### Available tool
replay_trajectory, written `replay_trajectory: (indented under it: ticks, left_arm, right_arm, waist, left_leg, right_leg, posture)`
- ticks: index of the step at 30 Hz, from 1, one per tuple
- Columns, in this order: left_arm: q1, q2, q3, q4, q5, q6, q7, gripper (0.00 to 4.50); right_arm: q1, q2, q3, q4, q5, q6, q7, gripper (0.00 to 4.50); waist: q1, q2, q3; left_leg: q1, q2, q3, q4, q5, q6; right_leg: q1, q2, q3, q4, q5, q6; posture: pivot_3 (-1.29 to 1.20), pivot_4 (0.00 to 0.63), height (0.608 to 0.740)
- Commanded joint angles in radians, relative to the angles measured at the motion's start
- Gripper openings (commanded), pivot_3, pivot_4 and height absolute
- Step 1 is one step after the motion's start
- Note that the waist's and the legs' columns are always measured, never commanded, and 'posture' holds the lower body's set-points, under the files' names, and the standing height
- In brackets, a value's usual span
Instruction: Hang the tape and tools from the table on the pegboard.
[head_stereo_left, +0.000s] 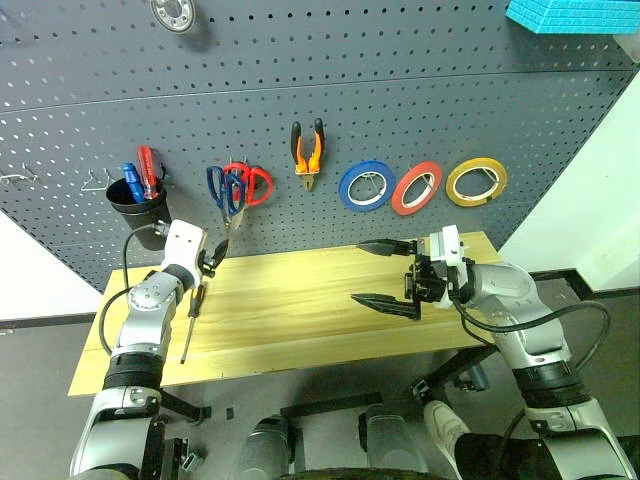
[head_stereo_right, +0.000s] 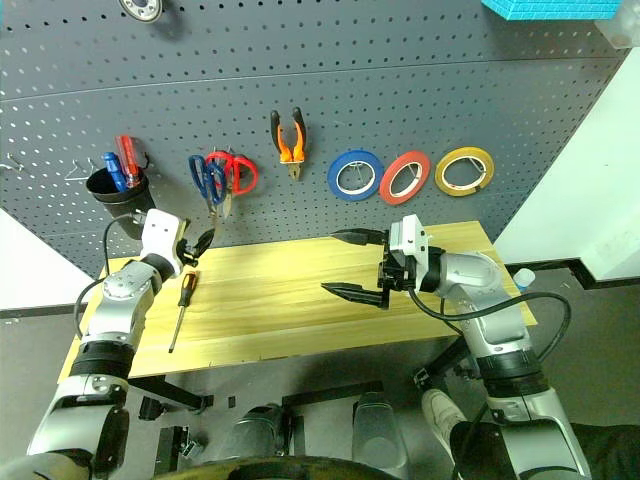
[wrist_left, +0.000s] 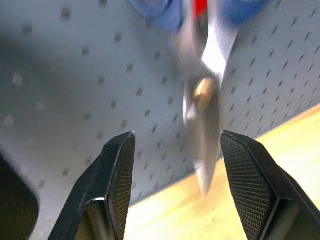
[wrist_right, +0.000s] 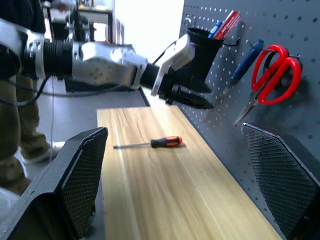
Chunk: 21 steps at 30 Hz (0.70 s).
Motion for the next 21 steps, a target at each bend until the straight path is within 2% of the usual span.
replay_trajectory:
  ticks: [1, 4, 7, 8, 12, 21]
  left_arm:
    - [0.010, 0.035, 0.028, 0.015, -0.012, 0.120, 0.013, 2.85]
    - [-0.020, 0.064, 0.041, 0.121, 0.002, 0.234, 0.061, 3.39]
    - [-0.064, 0.086, 0.004, 0.212, 0.042, 0.294, 0.084, 4.32]
    - [-0.092, 0.088, -0.013, 0.258, 0.051, 0.335, 0.077, 4.46]
    - [-0.194, 0.080, -0.040, 0.418, 0.065, 0.384, 0.062, 4.46]
    - [-0.353, 0.050, -0.069, 0.698, 0.086, 0.349, 0.035, 4.46]
  right_arm:
    - [0.017, 0.019, -0.001, -0.049, 0.008, -0.013, -0.021, 4.50]
    - [0.046, 0.026, 0.044, -0.005, -0.099, -0.088, -0.053, 4.50]
    - [0.061, 0.026, 0.075, 0.037, -0.163, -0.149, -0.061, 4.50]
    - [0.066, 0.027, 0.080, 0.045, -0.170, -0.154, -0.064, 4.50]
    - [0.079, 0.030, 0.085, 0.053, -0.171, -0.167, -0.067, 4.50]
    - [0.125, 0.016, 0.078, 0.025, -0.161, -0.162, -0.080, 4.50]
  waist:
    - [0.002, 0.000, 0.000]
    - [0.004, 0.000, 0.000]
    - [0.006, 0.000, 0.000]
    - [0.010, 0.000, 0.000]
    - [0.029, -0.001, 0.000]
    - [0.028, -0.001, 0.000]
  left_leg:
    - [0.000, 0.000, 0.000, 0.000, 0.000, 0.000]
    - [0.000, 0.000, 0.000, 0.000, -0.001, -0.002]
    - [-0.001, 0.000, 0.000, 0.000, -0.002, -0.003]
    - [-0.001, 0.000, 0.000, 0.000, -0.002, -0.003]
    - [-0.001, 0.000, 0.000, 0.000, -0.002, -0.003]
    - [-0.001, 0.000, 0.000, -0.001, -0.001, -0.002]
  right_leg:
    - [0.000, 0.000, 0.000, 0.000, 0.000, 0.000]
    - [0.000, 0.000, 0.000, 0.000, -0.002, -0.003]
    - [0.000, 0.000, -0.001, 0.000, -0.002, -0.003]
    - [0.000, 0.000, -0.001, -0.001, -0.002, -0.003]
    - [0.000, 0.000, -0.001, -0.001, -0.002, -0.003]
    - [0.000, 0.000, -0.001, -0.005, 0.000, 0.001]
  posture:
    - [-0.10, 0.043, 0.740]
    - [-0.09, 0.049, 0.740]
    - [-0.09, 0.051, 0.740]
    - [-0.09, 0.051, 0.740]
    - [-0.09, 0.052, 0.740]
    - [-0.11, 0.058, 0.740]
